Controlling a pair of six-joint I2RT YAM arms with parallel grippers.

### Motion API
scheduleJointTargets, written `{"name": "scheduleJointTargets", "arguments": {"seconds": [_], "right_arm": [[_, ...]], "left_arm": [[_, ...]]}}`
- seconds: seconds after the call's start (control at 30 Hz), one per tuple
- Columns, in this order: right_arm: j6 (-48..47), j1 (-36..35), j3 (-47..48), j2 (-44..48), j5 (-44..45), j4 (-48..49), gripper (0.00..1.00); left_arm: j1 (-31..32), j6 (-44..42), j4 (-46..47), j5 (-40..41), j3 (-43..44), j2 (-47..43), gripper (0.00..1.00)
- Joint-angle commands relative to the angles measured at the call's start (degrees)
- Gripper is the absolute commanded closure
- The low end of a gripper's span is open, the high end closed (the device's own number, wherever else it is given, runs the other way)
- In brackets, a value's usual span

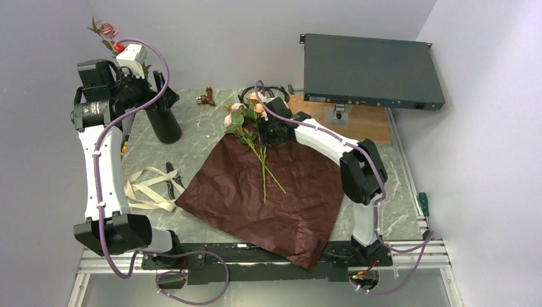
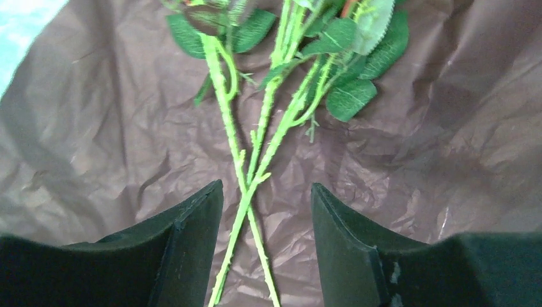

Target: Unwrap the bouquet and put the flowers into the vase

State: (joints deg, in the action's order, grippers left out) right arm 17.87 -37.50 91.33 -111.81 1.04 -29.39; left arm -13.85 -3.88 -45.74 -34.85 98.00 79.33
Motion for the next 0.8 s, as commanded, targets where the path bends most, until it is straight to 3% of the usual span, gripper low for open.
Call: {"name": "scheduleJointTargets", "arguments": {"seconds": [0.0, 0.27, 0.47, 0.77], "right_arm": [[5.79, 1.45, 3.12, -3.15, 2.84, 0.07, 0.47], [7.52, 2.51, 5.10, -8.04, 1.80, -0.07, 0.64], [8.01, 2.60, 6.55, -9.49, 0.36, 0.01, 0.59], [8.33, 2.69, 7.07, -11.61, -0.04, 0.21, 0.61]], "left_arm": [[0.54, -1.11, 1.81, -1.12, 0.09, -1.72, 0.06], [0.63, -2.00, 1.65, -0.67, -0.40, -1.90, 0.05], [0.61, -2.26, 1.84, -1.17, -0.96, -1.65, 0.05], [0.65, -2.19, 2.36, -1.35, -1.36, -1.29, 0.05]]}}
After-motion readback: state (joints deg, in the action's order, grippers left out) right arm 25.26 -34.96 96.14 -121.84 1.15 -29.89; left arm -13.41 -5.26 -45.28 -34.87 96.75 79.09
